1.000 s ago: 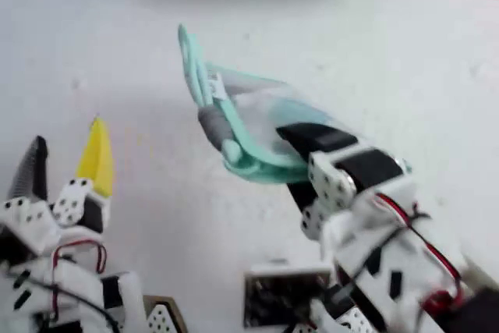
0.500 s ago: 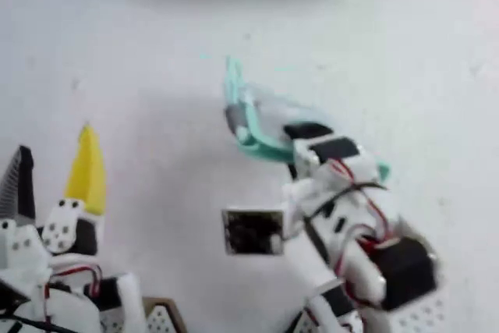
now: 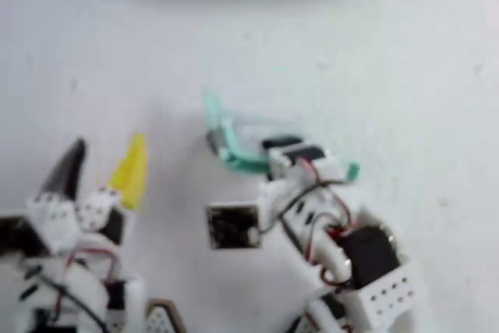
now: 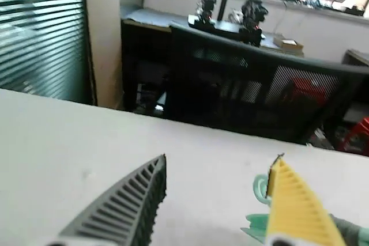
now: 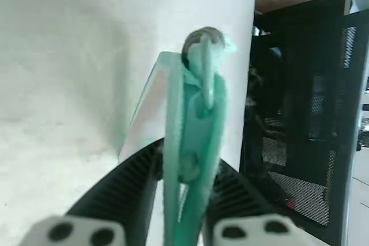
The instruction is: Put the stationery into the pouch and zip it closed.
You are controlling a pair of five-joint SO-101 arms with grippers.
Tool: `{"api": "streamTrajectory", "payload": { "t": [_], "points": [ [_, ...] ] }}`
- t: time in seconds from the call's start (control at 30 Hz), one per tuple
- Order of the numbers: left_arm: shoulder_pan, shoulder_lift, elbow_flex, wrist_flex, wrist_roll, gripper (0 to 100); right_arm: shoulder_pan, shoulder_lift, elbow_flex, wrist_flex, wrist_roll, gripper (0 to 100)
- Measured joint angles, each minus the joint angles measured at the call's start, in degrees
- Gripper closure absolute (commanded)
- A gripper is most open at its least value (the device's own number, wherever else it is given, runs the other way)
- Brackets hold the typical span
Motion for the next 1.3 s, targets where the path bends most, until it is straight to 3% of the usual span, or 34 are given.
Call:
{"api": "streamTrajectory", "payload": {
  "t": [0.27,0.47,0.6,0.73,0.97,1.07,1.3],
  "points": [
    [11.34,0.18,10.2,-2.64,-3.6,72,-0.26,0.0,0.0,2.9,0.0,98.1],
    [12.75,0.18,10.2,-11.25,-3.78,76,-0.44,-2.29,0.0,4.75,0.0,98.1],
    [13.89,0.26,10.37,-17.41,-3.78,76,-4.66,-7.03,0.0,5.45,0.09,98.1],
    [16.97,8.97,10.73,-21.27,-1.85,76,-8.7,-10.99,0.0,8.62,0.09,98.1],
    [17.85,21.54,10.73,-28.66,-1.23,76,-8.79,-11.87,0.0,10.99,0.09,98.1],
    [19.16,23.65,10.73,-27.43,-6.86,75,-7.65,-11.87,0.0,9.58,0.09,98.1],
    [21.27,24.09,10.29,-10.73,-15.38,71,-4.57,-11.78,0.26,8.26,0.35,98.1]
  ]
}}
